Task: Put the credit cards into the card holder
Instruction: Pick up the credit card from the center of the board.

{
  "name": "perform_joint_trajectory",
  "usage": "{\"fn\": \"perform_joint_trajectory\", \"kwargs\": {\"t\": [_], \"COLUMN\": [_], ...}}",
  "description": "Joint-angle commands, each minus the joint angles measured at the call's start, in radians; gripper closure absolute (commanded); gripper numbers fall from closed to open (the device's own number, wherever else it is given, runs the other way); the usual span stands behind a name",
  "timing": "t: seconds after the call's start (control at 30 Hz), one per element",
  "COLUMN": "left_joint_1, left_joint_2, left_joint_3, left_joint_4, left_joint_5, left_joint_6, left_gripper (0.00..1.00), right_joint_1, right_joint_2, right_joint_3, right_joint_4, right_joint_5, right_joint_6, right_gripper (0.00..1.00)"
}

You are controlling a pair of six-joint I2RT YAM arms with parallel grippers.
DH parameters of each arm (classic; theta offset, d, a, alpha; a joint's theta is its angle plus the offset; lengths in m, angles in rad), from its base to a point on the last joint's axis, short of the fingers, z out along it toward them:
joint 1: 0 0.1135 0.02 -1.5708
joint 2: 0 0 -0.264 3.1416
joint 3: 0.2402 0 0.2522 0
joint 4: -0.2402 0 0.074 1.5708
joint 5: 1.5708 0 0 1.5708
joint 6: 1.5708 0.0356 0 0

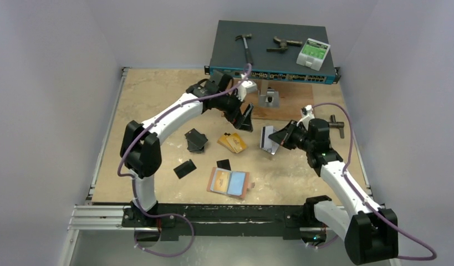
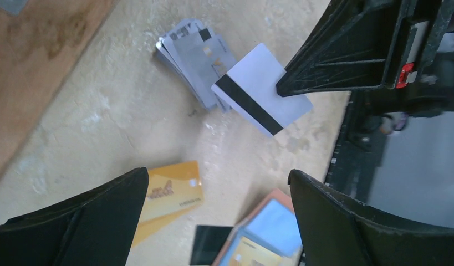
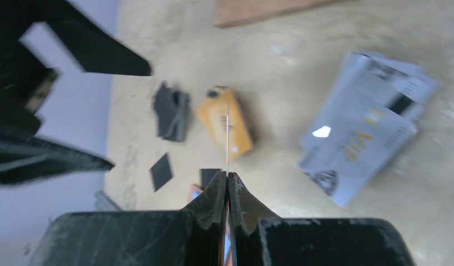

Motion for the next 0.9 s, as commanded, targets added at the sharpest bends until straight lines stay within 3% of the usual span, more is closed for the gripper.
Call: {"fn": "perform_joint_trajectory", "kwargs": {"t": [0.0,0.13,0.3,0.53,0.73,0.87], "left_joint_1": [0.105,0.148,0.174,0.174,0.177,0.176], "left_joint_2": [-0.144,-0.249,-0.341,-0.424,-0.463,-0.471], "left_joint_3": [-0.100,-0.214,-0.359,-0.406,-0.413,-0.410], "left_joint_4": [0.059,0.075,0.249,0.285,0.287,0.312], "left_joint_5": [0.276,0.323,0.412,0.403,0.410,0.439], "left_joint_6": [-0.272,-0.344,-0.582,-0.610,-0.595,-0.605], "left_gripper": [0.00,0.01,0.07,0.39,0.47,0.73], "right_joint_1": [0.003,0.009,0.094,0.200,0.255,0.277], "right_joint_2": [-0.074,-0.105,-0.075,0.001,0.027,0.022], "right_joint_3": [0.008,0.017,0.057,0.112,0.152,0.156], "right_joint_4": [0.241,0.317,0.399,0.557,0.580,0.565], "right_joint_5": [-0.259,-0.357,-0.398,-0.410,-0.410,-0.390], "right_joint_6": [0.001,0.021,0.049,0.144,0.154,0.143], "right_gripper": [1.00,1.00,1.00,1.00,1.00,1.00]}}
